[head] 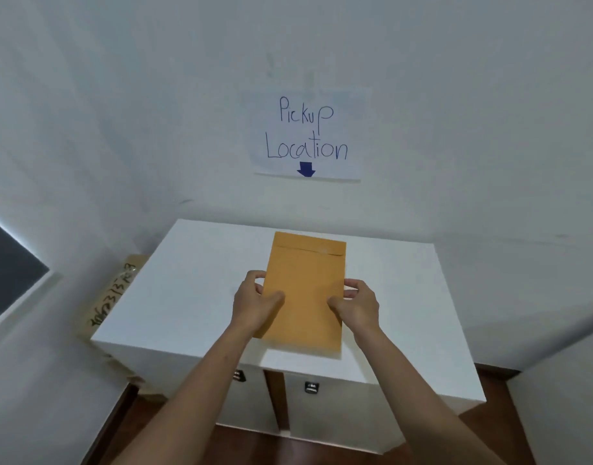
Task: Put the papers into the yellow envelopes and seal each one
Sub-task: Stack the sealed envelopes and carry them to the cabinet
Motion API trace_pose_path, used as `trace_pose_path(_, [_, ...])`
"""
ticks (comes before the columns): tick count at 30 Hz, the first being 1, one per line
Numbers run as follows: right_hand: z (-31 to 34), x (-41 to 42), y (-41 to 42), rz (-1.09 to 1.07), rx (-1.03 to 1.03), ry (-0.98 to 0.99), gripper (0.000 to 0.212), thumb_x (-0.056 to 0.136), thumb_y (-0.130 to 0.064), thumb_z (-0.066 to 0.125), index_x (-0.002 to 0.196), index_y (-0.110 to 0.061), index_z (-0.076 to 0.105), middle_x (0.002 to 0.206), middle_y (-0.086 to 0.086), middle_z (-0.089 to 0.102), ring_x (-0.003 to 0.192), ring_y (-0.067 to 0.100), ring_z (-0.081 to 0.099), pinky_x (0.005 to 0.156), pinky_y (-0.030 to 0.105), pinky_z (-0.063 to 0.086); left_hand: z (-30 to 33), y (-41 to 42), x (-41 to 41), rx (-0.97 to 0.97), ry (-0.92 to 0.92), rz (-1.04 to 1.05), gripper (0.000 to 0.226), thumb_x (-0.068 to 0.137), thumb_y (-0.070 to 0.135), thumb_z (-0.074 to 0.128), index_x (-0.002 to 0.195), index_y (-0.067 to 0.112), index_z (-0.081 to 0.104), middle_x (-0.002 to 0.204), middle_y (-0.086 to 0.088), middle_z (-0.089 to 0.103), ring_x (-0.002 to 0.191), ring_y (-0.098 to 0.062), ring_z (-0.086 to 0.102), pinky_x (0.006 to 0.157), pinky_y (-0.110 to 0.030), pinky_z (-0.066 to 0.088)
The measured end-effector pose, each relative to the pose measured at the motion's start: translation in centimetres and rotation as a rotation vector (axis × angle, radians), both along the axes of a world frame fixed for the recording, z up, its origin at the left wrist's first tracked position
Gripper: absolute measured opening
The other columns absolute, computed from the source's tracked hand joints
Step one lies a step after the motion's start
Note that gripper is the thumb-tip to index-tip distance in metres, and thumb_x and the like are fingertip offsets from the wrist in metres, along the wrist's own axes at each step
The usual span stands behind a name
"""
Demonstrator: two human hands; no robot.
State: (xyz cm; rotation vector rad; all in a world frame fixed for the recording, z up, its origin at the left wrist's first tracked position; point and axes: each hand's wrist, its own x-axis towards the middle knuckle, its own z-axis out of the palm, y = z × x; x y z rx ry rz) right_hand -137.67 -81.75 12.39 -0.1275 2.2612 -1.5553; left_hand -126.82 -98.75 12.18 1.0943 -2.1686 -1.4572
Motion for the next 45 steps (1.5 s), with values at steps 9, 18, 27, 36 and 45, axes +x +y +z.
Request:
trace_pose_path(9, [-3.9,0.2,-2.7,0.027,0.111,-0.048,0.057,0.077,-0.01,0.07,0.131,-0.012,0.052,0.1,-0.001,0.064,0.092,0.016,0.06,0.075,0.025,0.046,-4.7,-3.2,-1.4,-0.147,-0.203,-0.119,0.059,0.08,0.031,0.076,0.133,0.013,0.056,0.116,-0.01,0.054,0.096,-0.023,0.061,0.085,-0.035,0.053])
trace_pose_path(18, [-5.1,-0.3,-3.5,0.127,0.247,0.047,0.068,0.073,-0.02,0.073,0.136,-0.009,0.05,0.11,0.003,0.066,0.09,0.014,0.057,0.074,0.021,0.041,-6.7,-3.7,-2.6,-0.195,-0.339,-0.114,0.052,0.081,0.034,0.074,0.127,0.013,0.059,0.123,-0.01,0.047,0.101,-0.025,0.059,0.086,-0.03,0.049])
trace_pose_path(27, [-5.9,-0.4,-3.8,0.239,0.447,0.197,0.075,0.078,-0.03,0.073,0.144,-0.011,0.043,0.133,0.009,0.044,0.12,0.022,0.05,0.095,0.025,0.041,-7.6,-4.0,-2.6,-0.245,-0.353,-0.112,0.058,0.079,0.037,0.074,0.128,0.012,0.056,0.121,-0.008,0.046,0.108,-0.024,0.055,0.089,-0.031,0.048])
trace_pose_path(36, [-6.6,-0.5,-3.7,0.279,0.5,0.246,0.069,0.084,-0.033,0.069,0.144,-0.011,0.043,0.136,0.009,0.043,0.122,0.021,0.049,0.097,0.024,0.041,-8.3,-0.6,-1.0,-0.625,-0.282,-0.218,0.072,0.086,0.061,0.053,0.144,0.02,0.038,0.152,-0.004,0.031,0.136,-0.022,0.035,0.107,-0.039,0.039])
trace_pose_path(45, [-7.1,-0.4,-3.6,0.268,0.527,0.297,0.067,0.085,-0.038,0.067,0.143,-0.014,0.045,0.134,0.008,0.045,0.123,0.022,0.047,0.099,0.027,0.042,-10.8,0.9,-0.4,-0.762,-0.402,-0.307,0.101,0.081,0.084,0.007,0.156,0.017,0.016,0.164,-0.003,0.009,0.152,-0.019,0.005,0.122,-0.042,0.006])
